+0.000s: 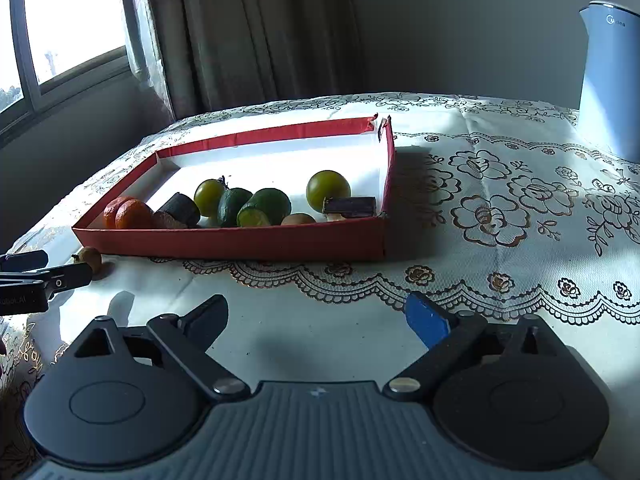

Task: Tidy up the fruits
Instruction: 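Withdraw the open right gripper from the tray, then move the left gripper to the small brown pear-like fruit and close on it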

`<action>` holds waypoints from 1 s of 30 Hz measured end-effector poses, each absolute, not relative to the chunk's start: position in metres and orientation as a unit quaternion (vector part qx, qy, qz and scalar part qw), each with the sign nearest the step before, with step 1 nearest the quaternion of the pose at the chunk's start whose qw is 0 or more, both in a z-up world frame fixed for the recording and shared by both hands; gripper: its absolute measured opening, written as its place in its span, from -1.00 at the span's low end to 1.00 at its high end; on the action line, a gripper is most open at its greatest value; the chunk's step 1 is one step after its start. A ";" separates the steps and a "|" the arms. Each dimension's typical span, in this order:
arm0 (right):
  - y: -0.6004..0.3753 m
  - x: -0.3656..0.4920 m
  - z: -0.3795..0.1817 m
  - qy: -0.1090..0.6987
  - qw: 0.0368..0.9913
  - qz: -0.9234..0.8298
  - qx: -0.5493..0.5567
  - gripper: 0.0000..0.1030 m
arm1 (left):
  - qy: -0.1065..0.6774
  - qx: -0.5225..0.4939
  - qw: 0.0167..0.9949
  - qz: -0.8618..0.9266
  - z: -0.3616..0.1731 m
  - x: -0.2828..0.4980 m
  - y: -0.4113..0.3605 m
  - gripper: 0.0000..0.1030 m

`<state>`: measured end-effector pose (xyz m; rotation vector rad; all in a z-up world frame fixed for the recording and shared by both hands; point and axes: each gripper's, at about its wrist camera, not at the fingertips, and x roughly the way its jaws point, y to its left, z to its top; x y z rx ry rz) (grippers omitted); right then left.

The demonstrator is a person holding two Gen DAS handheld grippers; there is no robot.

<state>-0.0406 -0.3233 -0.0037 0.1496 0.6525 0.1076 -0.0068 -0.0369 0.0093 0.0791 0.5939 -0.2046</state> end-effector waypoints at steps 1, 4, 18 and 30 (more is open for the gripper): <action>-0.323 -0.040 -0.004 0.320 0.943 0.053 0.073 0.87 | 0.294 0.039 0.950 -0.098 0.009 -0.005 -0.037 0.76; -0.323 -0.040 -0.004 0.321 0.943 0.053 0.072 0.87 | 0.304 0.037 0.948 -0.085 0.009 0.003 -0.039 0.76; -0.323 -0.039 -0.004 0.320 0.943 0.053 0.072 0.90 | 0.341 0.037 0.938 -0.058 0.003 0.030 -0.044 0.93; -0.323 -0.039 -0.004 0.321 0.943 0.053 0.072 0.91 | 0.352 0.023 0.934 -0.058 0.001 0.043 -0.042 1.00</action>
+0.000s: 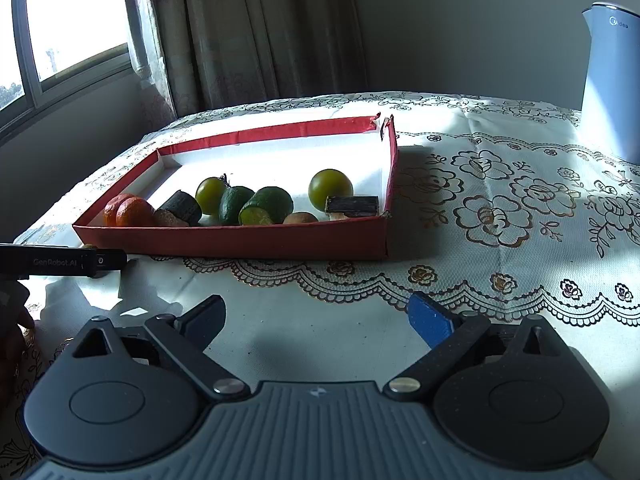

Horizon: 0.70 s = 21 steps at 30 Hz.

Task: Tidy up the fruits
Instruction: 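Move the left gripper to the small brown pear-like fruit and close on it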

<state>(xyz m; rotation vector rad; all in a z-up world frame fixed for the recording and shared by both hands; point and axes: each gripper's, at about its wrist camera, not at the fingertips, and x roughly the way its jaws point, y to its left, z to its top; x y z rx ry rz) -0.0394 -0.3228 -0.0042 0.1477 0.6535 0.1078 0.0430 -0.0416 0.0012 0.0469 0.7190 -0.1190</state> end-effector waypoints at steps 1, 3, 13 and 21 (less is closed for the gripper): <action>-0.323 -0.039 -0.004 0.321 0.943 0.053 0.072 0.92 | 0.351 0.022 0.934 -0.060 0.001 0.042 -0.041 1.00; -0.323 -0.039 -0.004 0.321 0.943 0.053 0.072 0.92 | 0.349 0.019 0.935 -0.066 0.001 0.042 -0.040 0.97; -0.323 -0.039 -0.004 0.321 0.943 0.053 0.073 0.92 | 0.341 0.017 0.937 -0.071 0.002 0.038 -0.041 0.85; -0.323 -0.039 -0.004 0.321 0.943 0.053 0.072 0.92 | 0.330 0.022 0.941 -0.070 0.003 0.028 -0.039 0.57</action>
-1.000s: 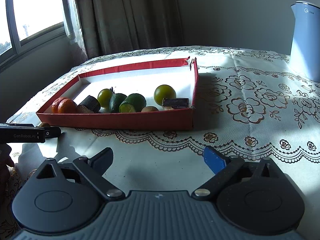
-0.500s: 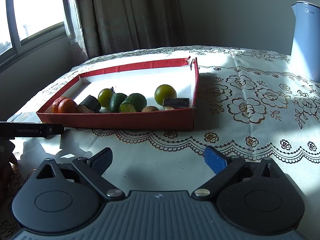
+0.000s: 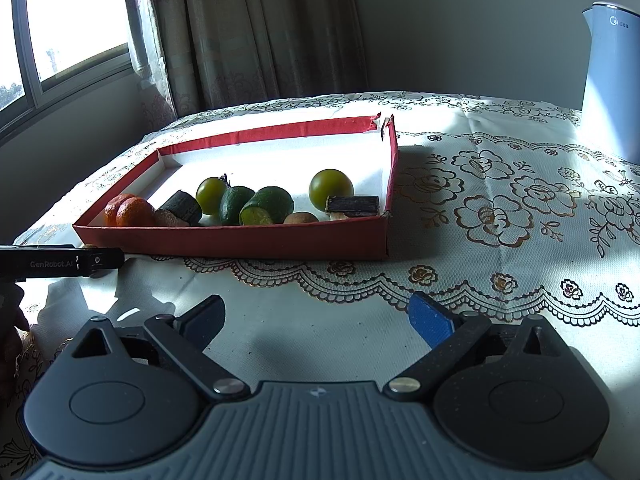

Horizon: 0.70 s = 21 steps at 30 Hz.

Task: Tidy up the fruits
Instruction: 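Move the left gripper to the small brown pear-like fruit and close on it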

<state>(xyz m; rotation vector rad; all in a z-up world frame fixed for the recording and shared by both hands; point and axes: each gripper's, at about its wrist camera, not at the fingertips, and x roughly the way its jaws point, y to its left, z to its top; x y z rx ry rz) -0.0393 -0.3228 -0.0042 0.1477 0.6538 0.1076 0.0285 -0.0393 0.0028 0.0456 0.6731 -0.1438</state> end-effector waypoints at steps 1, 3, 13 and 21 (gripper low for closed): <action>-0.323 -0.039 -0.004 0.321 0.943 0.053 0.073 0.92 | 0.328 0.023 0.942 -0.072 0.003 0.027 -0.039 0.52; -0.323 -0.039 -0.004 0.321 0.943 0.053 0.073 0.92 | 0.323 0.021 0.943 -0.074 0.003 0.024 -0.037 0.38; -0.323 -0.039 -0.004 0.321 0.943 0.053 0.073 0.93 | 0.311 0.026 0.946 -0.088 0.004 0.016 -0.038 -0.18; -0.323 -0.039 -0.004 0.321 0.943 0.053 0.073 0.93 | 0.311 0.025 0.945 -0.101 0.005 0.007 -0.040 -0.45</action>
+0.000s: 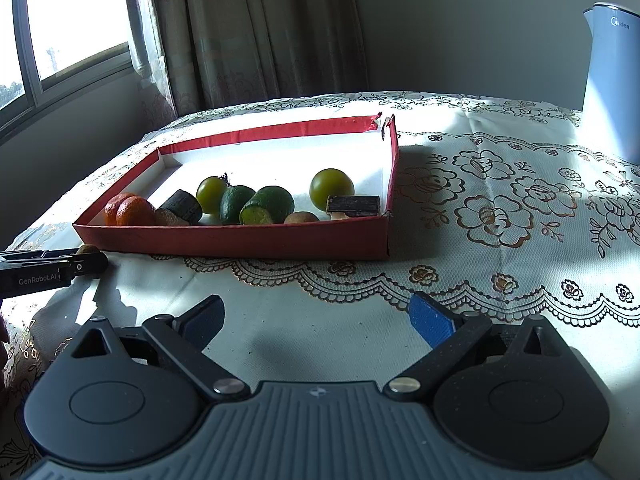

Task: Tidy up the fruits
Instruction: 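Move the left gripper to the small brown pear-like fruit and close on it, then carry the brown fruit into the red tray and open the left gripper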

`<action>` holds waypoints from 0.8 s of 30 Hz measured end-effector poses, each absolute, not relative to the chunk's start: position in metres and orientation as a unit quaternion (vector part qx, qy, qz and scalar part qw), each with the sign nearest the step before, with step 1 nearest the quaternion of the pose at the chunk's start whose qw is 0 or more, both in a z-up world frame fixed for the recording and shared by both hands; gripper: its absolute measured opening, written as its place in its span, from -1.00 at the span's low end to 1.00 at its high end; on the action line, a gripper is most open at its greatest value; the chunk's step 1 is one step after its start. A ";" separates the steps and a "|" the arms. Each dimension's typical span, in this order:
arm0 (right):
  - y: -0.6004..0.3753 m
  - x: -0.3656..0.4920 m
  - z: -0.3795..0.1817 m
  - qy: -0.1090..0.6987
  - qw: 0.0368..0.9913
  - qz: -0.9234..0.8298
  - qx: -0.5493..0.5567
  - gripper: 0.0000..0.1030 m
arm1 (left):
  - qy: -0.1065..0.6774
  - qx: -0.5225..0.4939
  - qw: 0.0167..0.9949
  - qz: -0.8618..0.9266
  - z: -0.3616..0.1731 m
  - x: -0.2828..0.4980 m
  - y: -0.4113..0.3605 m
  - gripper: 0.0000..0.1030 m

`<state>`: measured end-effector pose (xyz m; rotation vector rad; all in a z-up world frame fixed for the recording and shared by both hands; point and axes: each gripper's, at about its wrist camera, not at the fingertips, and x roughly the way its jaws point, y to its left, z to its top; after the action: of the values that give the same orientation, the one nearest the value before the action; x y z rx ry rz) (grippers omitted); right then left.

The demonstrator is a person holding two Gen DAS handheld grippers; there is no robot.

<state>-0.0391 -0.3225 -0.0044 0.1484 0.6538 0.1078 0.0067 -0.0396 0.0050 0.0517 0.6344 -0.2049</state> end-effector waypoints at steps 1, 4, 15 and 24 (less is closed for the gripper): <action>-0.323 -0.039 -0.004 0.321 0.943 0.053 0.073 0.93 | 0.312 0.025 0.944 -0.103 0.005 0.005 -0.040 -0.50; -0.322 -0.039 -0.004 0.321 0.943 0.053 0.073 0.93 | 0.311 0.025 0.944 -0.108 0.005 0.002 -0.041 -0.50; -0.322 -0.039 -0.005 0.320 0.943 0.054 0.075 0.93 | 0.283 0.028 0.952 -0.112 0.026 -0.005 -0.052 -0.51; -0.318 -0.039 -0.006 0.325 0.943 0.050 0.056 0.93 | 0.254 0.038 0.961 -0.101 0.053 0.018 -0.068 -0.51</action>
<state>-0.0389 -0.3179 -0.0058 0.1134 0.6635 0.1024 0.0180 -0.0685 0.0530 0.0761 0.5150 -0.2038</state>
